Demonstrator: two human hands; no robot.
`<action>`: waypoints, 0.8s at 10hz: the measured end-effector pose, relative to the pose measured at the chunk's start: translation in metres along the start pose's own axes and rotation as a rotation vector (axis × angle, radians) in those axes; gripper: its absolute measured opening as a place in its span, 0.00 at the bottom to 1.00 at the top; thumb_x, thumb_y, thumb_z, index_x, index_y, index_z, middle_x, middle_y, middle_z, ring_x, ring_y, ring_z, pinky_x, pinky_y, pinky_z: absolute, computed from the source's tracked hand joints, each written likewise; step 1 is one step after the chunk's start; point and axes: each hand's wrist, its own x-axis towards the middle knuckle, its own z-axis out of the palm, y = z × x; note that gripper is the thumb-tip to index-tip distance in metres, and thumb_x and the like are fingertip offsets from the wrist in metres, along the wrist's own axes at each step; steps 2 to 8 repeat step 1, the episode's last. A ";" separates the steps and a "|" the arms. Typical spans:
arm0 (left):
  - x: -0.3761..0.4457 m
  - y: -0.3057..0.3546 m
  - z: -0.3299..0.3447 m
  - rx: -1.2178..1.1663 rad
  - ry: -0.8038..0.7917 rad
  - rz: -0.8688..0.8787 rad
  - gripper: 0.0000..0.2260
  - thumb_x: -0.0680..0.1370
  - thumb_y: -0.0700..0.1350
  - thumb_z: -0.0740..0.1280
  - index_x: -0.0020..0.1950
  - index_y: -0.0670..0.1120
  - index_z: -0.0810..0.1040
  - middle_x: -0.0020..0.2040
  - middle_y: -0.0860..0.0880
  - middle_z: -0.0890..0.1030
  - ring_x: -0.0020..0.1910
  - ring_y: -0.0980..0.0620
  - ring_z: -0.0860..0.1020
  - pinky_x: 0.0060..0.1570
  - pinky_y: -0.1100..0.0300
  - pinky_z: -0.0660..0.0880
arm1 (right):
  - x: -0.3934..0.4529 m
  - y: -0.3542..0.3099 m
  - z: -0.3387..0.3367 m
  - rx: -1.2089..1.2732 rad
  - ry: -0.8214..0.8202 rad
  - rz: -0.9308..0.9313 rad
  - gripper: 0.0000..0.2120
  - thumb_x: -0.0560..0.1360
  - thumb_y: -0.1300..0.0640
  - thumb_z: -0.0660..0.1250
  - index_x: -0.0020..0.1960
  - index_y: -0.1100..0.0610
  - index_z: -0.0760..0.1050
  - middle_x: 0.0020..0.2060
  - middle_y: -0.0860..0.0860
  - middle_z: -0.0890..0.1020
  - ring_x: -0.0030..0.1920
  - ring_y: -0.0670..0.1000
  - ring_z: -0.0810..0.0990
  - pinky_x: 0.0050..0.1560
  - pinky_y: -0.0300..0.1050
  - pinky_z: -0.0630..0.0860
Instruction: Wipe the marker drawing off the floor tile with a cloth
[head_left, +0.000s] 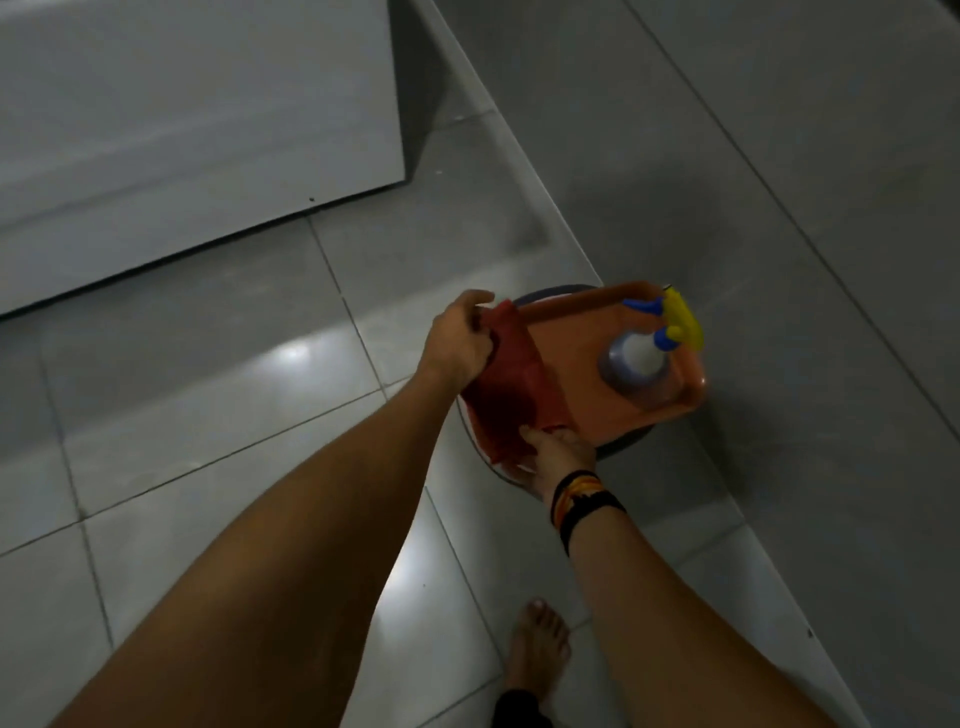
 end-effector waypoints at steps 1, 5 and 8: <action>0.001 -0.002 0.004 0.296 0.069 0.094 0.23 0.86 0.41 0.61 0.82 0.47 0.70 0.78 0.43 0.77 0.75 0.40 0.77 0.76 0.44 0.74 | -0.008 0.011 -0.011 -0.073 -0.047 0.067 0.06 0.82 0.61 0.67 0.59 0.59 0.78 0.50 0.56 0.82 0.52 0.59 0.83 0.49 0.58 0.83; 0.001 -0.002 0.004 0.296 0.069 0.094 0.23 0.86 0.41 0.61 0.82 0.47 0.70 0.78 0.43 0.77 0.75 0.40 0.77 0.76 0.44 0.74 | -0.008 0.011 -0.011 -0.073 -0.047 0.067 0.06 0.82 0.61 0.67 0.59 0.59 0.78 0.50 0.56 0.82 0.52 0.59 0.83 0.49 0.58 0.83; 0.001 -0.002 0.004 0.296 0.069 0.094 0.23 0.86 0.41 0.61 0.82 0.47 0.70 0.78 0.43 0.77 0.75 0.40 0.77 0.76 0.44 0.74 | -0.008 0.011 -0.011 -0.073 -0.047 0.067 0.06 0.82 0.61 0.67 0.59 0.59 0.78 0.50 0.56 0.82 0.52 0.59 0.83 0.49 0.58 0.83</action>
